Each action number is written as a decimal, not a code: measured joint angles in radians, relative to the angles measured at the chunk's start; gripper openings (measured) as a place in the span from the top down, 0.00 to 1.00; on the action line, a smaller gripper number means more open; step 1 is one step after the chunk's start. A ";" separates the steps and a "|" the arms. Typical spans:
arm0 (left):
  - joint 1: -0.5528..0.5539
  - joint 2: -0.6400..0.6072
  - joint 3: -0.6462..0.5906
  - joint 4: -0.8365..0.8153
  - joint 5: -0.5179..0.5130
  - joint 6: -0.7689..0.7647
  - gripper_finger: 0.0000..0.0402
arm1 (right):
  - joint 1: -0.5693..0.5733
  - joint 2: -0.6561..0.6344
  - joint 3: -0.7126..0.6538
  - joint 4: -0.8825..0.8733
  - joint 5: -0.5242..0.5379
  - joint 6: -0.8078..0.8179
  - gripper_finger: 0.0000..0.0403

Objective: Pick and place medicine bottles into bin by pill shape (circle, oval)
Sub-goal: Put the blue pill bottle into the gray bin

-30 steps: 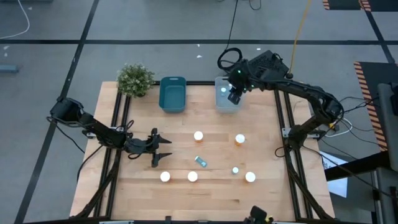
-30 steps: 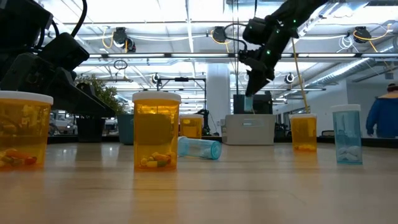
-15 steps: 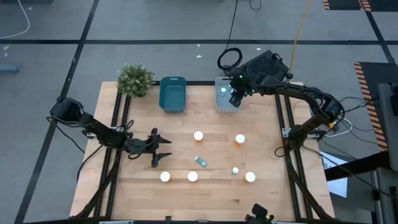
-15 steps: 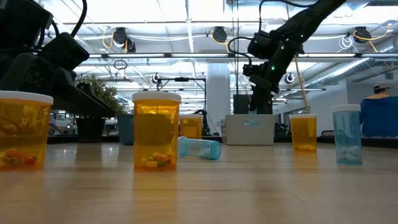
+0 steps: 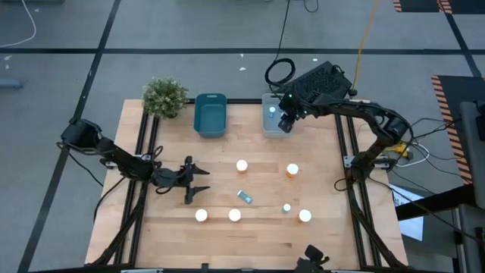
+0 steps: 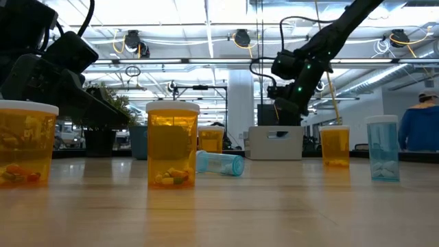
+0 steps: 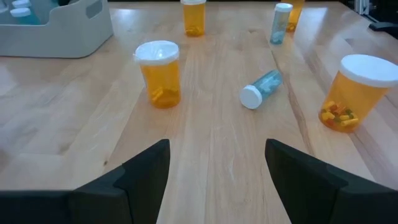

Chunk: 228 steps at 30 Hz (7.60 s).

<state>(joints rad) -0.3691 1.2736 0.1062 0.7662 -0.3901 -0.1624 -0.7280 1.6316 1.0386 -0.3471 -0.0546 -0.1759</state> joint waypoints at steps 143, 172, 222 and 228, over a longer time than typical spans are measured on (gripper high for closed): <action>0.042 0.000 0.000 0.002 -0.001 0.062 0.33 | 0.956 0.295 0.002 0.477 0.162 0.602 0.47; 0.042 0.000 0.000 0.065 0.001 0.067 0.33 | 0.930 0.167 0.001 0.481 0.157 0.532 0.73; 0.154 0.182 0.350 0.434 0.361 0.261 0.33 | 0.926 0.138 -0.164 1.453 0.211 0.103 0.73; 0.154 0.195 0.359 0.464 0.365 0.267 0.37 | 0.926 0.138 -0.164 1.458 0.210 0.099 0.73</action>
<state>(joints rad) -0.2153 1.4685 0.4656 1.2304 -0.0246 0.1050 0.1978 1.7699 0.8742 1.1107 0.1558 -0.0765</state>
